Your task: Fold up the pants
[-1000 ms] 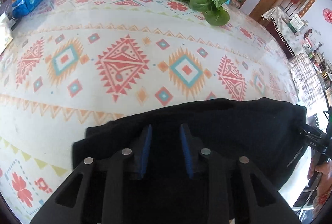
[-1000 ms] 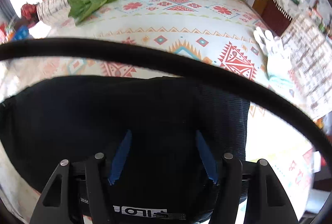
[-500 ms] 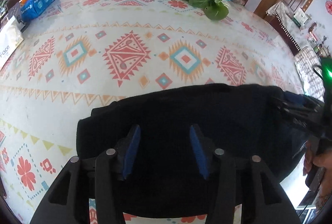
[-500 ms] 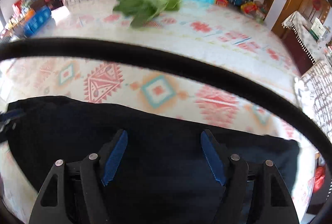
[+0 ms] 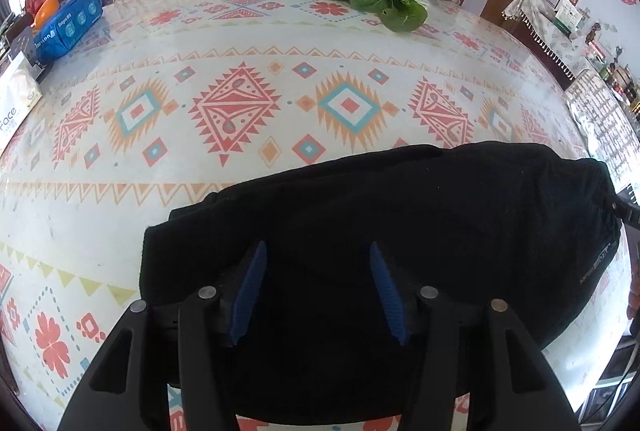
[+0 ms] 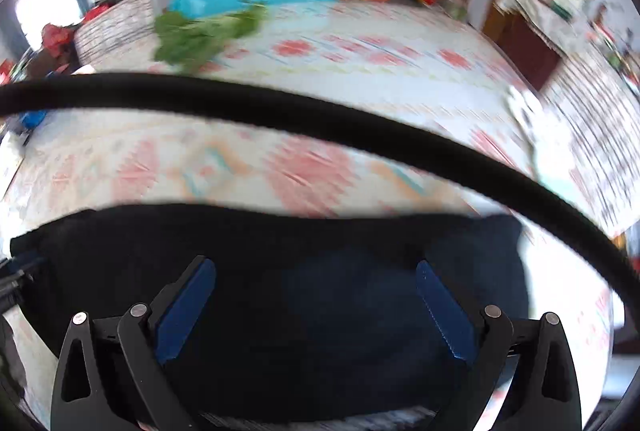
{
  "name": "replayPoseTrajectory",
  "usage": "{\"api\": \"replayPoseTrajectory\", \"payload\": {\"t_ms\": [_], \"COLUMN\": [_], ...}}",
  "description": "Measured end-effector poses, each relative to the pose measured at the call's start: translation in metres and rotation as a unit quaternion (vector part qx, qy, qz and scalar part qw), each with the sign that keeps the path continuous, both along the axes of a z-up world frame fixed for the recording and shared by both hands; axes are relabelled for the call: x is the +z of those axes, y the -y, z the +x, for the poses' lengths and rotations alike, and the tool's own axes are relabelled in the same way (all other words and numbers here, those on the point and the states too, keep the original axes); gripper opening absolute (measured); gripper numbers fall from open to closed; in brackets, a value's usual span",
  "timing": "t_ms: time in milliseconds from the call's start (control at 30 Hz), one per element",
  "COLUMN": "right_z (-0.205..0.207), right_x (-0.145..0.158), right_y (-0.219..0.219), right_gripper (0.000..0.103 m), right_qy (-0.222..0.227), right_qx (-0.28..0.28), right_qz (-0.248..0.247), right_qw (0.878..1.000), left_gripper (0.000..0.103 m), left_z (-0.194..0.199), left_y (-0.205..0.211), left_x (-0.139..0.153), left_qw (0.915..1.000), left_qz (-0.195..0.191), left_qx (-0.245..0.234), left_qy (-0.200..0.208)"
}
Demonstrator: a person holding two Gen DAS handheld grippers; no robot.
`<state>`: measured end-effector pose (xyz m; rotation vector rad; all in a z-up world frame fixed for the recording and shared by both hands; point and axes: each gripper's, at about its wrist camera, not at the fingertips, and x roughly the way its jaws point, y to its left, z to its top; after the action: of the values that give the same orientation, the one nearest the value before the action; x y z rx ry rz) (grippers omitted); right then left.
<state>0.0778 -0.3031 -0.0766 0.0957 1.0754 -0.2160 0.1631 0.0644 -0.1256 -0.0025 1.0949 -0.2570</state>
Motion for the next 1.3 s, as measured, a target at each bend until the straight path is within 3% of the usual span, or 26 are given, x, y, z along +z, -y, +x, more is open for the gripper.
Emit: {"api": "replayPoseTrajectory", "payload": {"t_ms": [167,233,333,367,500,600,667,833,900,1067,1167,1300], "right_z": [-0.072,-0.101,-0.109,-0.109,-0.091,-0.078,-0.068,-0.073,-0.075,-0.075,-0.066,-0.037], "right_x": [-0.012,0.005,0.030,0.035,0.036,0.019,0.004,-0.014,-0.009,0.018,0.036,0.044], "right_y": [0.094,0.111,0.079,0.069,0.025,-0.001,0.001,0.040,0.040,0.022,-0.001,-0.046], "right_gripper": [0.101,0.101,0.101,0.101,0.101,0.101,0.101,0.099,0.099,0.100,0.100,0.100], "right_qy": [-0.030,0.009,0.035,0.042,0.067,0.052,0.031,0.001,0.000,0.017,0.027,0.029], "right_qx": [-0.138,-0.153,-0.107,-0.091,-0.020,0.028,0.029,0.001,0.005,0.041,0.106,0.194], "right_qz": [0.011,0.049,-0.032,-0.033,0.021,0.049,0.050,0.062,0.069,0.032,0.036,0.034], "right_qw": [0.990,0.987,0.993,0.994,0.997,0.997,0.998,0.998,0.998,0.998,0.993,0.980], "left_gripper": [0.053,0.053,0.053,0.053,0.053,0.053,0.052,0.053,0.053,0.054,0.055,0.055], "left_z": [-0.002,-0.002,-0.006,-0.010,-0.027,-0.033,-0.033,-0.038,-0.044,-0.070,-0.086,-0.098], "left_y": [0.003,0.003,-0.004,-0.005,-0.002,0.011,0.011,0.004,-0.007,-0.037,-0.049,-0.072], "left_x": [-0.001,0.000,0.013,0.019,0.032,0.017,-0.001,0.001,0.006,0.023,0.032,0.031], "left_qw": [0.9999,0.9999,0.9996,0.9991,0.9983,0.9996,0.9989,0.9985,0.9976,0.9940,0.9894,0.9838], "left_qz": [0.009,0.011,-0.007,-0.007,-0.032,-0.004,0.003,0.014,0.015,-0.001,0.035,0.007], "left_qx": [-0.001,-0.001,0.026,0.038,0.042,0.030,0.037,0.050,0.067,0.109,0.141,0.179], "left_qy": [0.007,0.005,0.009,0.015,0.024,0.001,-0.028,-0.013,-0.008,-0.003,0.009,-0.005]}}
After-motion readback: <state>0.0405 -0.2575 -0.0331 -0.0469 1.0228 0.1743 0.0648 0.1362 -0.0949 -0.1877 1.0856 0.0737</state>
